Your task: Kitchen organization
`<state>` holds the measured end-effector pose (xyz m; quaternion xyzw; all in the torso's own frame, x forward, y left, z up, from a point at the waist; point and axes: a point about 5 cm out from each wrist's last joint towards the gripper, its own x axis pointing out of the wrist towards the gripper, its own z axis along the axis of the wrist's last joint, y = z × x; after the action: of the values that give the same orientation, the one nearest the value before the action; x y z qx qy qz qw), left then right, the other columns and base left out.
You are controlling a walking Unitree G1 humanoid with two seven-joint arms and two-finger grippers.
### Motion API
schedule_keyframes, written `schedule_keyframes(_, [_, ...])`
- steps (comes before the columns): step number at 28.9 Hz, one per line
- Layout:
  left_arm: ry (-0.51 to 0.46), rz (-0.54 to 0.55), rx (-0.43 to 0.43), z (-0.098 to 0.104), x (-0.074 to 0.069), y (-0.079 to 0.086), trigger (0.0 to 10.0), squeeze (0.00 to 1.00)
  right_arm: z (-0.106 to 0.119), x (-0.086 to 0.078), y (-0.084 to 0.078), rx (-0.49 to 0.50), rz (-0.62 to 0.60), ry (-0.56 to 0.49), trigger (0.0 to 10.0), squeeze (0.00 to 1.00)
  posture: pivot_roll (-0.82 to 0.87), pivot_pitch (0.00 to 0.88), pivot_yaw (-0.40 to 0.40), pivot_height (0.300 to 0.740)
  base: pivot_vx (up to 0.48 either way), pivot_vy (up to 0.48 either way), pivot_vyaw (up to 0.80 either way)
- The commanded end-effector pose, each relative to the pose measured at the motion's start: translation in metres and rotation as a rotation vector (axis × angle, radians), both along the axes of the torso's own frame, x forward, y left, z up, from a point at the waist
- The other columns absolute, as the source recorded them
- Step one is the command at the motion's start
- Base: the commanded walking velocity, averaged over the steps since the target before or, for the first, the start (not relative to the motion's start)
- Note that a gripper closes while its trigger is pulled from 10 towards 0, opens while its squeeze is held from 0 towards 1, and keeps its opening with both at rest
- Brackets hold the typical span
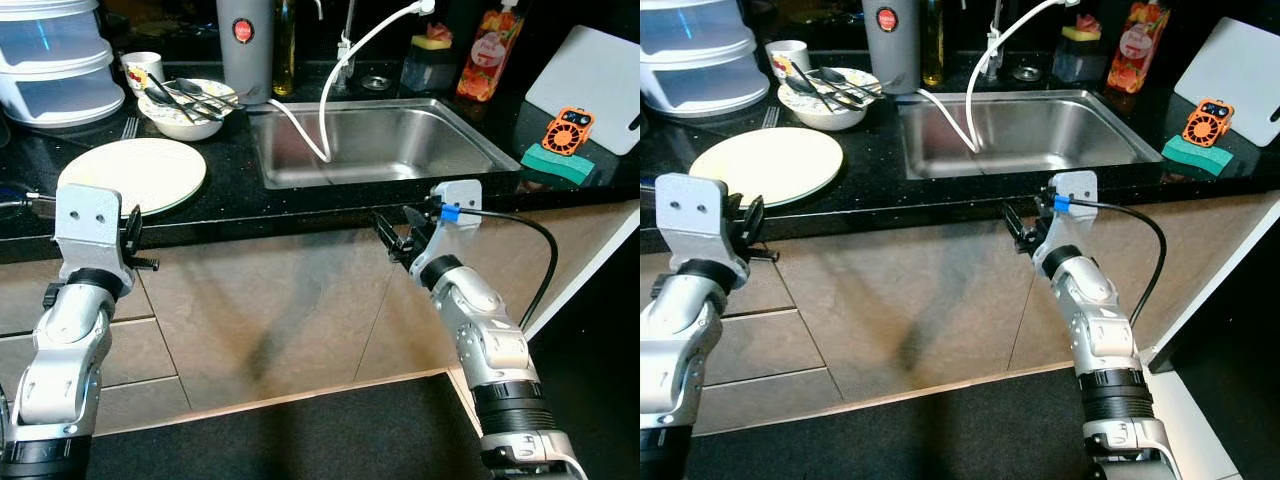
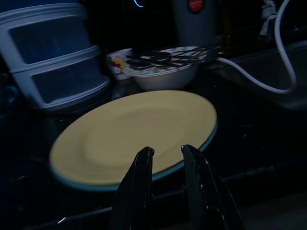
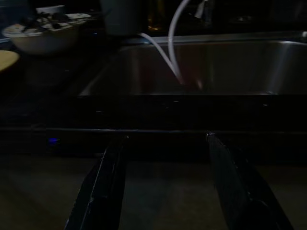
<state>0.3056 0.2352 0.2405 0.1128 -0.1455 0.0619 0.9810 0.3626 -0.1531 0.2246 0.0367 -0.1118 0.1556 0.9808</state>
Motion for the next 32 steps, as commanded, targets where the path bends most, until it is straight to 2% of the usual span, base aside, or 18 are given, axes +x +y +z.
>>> schedule_keyframes(1, [0.000,-0.009,0.014,0.0029,-0.0002,-0.0019,10.0,0.00,-0.0020,-0.0009,0.0022,0.004,0.012,0.012,10.0,0.00,-0.01,0.129,-0.030,0.740,0.307,0.000,0.00])
schedule_keyframes(32, [-0.021,-0.036,0.052,0.0124,-0.0001,-0.0073,10.0,0.00,-0.0018,-0.0021,0.0043,0.014,0.015,0.012,10.0,0.00,0.00,0.126,-0.024,0.740,0.298,0.000,0.00])
